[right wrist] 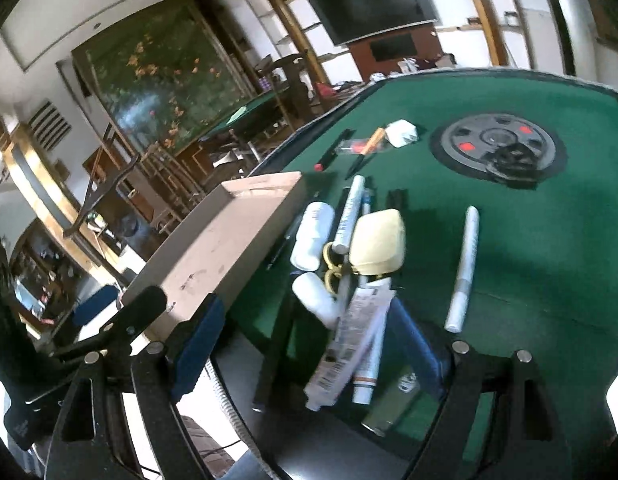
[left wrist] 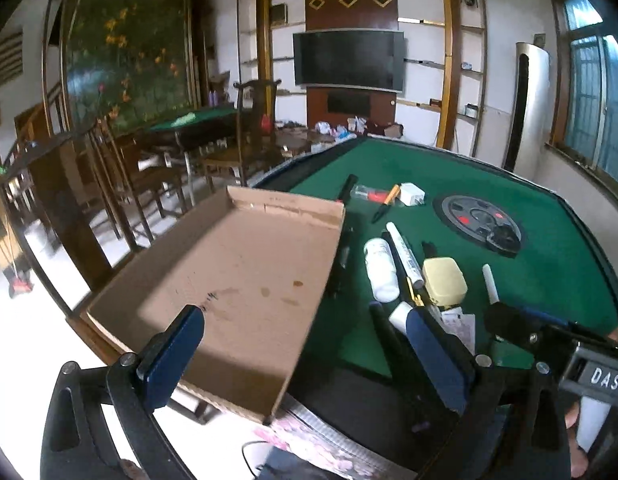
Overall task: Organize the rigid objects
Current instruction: 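Set the shallow cardboard tray down at the table edge with the left tool, then move both tools over the markers lying beside the tray, then grasp the black marker with the left tool while the right tool grasps the white marker, then carry both markers into the cardboard tray and open both tools, then withdraw both tools from the tray back over the table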
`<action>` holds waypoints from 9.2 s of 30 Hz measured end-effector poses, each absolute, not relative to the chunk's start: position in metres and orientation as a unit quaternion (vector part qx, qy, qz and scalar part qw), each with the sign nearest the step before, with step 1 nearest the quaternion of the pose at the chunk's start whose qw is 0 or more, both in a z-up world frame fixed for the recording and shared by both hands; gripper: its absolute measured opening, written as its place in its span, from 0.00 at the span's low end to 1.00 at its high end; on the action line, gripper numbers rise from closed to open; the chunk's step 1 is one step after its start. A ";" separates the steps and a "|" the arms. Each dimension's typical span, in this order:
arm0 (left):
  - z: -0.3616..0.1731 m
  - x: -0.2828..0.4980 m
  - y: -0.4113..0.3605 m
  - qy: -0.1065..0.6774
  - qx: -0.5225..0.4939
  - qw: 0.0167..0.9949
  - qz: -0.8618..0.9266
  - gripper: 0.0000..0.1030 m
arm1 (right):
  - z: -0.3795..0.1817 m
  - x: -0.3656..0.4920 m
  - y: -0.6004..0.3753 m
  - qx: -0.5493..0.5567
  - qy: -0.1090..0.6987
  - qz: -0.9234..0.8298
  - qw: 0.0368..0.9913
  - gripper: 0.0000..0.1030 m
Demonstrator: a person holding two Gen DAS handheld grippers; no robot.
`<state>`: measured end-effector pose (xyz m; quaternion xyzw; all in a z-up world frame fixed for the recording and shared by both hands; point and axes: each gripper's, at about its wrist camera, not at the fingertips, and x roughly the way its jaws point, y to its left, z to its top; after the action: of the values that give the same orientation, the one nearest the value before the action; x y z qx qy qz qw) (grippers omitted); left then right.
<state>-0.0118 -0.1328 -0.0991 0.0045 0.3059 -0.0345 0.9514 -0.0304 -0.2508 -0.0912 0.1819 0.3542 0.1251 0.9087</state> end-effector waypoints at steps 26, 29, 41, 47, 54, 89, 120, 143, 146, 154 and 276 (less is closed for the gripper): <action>-0.105 -0.002 -0.112 0.402 0.031 0.911 -0.085 0.99 | -0.112 -0.036 -0.288 0.222 0.398 0.064 0.888 0.81; -0.106 0.000 -0.113 0.410 0.035 0.907 -0.087 0.99 | -0.109 -0.040 -0.285 0.215 0.391 0.066 0.893 0.81; -0.104 0.003 -0.115 0.402 0.057 0.911 -0.074 0.99 | -0.107 -0.041 -0.290 0.213 0.387 0.057 0.895 0.81; -0.109 0.002 -0.118 0.409 0.063 0.907 -0.079 0.99 | -0.107 -0.040 -0.290 0.214 0.388 0.056 0.894 0.81; -0.113 0.004 -0.118 0.419 0.062 0.902 -0.085 0.99 | -0.112 -0.037 -0.299 0.220 0.386 0.046 0.895 0.81; -0.124 0.013 -0.132 0.435 0.085 0.891 -0.099 0.97 | -0.128 -0.024 -0.313 0.236 0.406 0.037 0.882 0.81; -0.115 0.017 -0.133 0.446 0.067 0.884 -0.119 0.86 | -0.115 -0.026 -0.330 0.256 0.385 0.023 0.886 0.81; -0.151 0.041 -0.141 0.504 0.070 0.852 -0.127 0.14 | -0.138 0.036 -0.333 0.227 0.449 -0.041 0.863 0.59; -0.148 0.039 -0.135 0.499 0.054 0.854 -0.133 0.14 | -0.144 0.046 -0.326 0.194 0.458 -0.065 0.865 0.48; -0.141 0.030 -0.121 0.493 0.017 0.859 -0.139 0.14 | -0.148 0.040 -0.321 0.128 0.459 -0.115 0.872 0.12; -0.102 0.002 -0.120 0.424 0.014 0.890 -0.169 0.83 | -0.134 -0.028 -0.329 0.259 0.407 0.071 0.873 0.65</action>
<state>0.0016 -0.1198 -0.1020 0.0139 0.4242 -0.1691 0.8895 -0.0278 -0.3290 -0.1336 0.2585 0.4067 0.0711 0.8733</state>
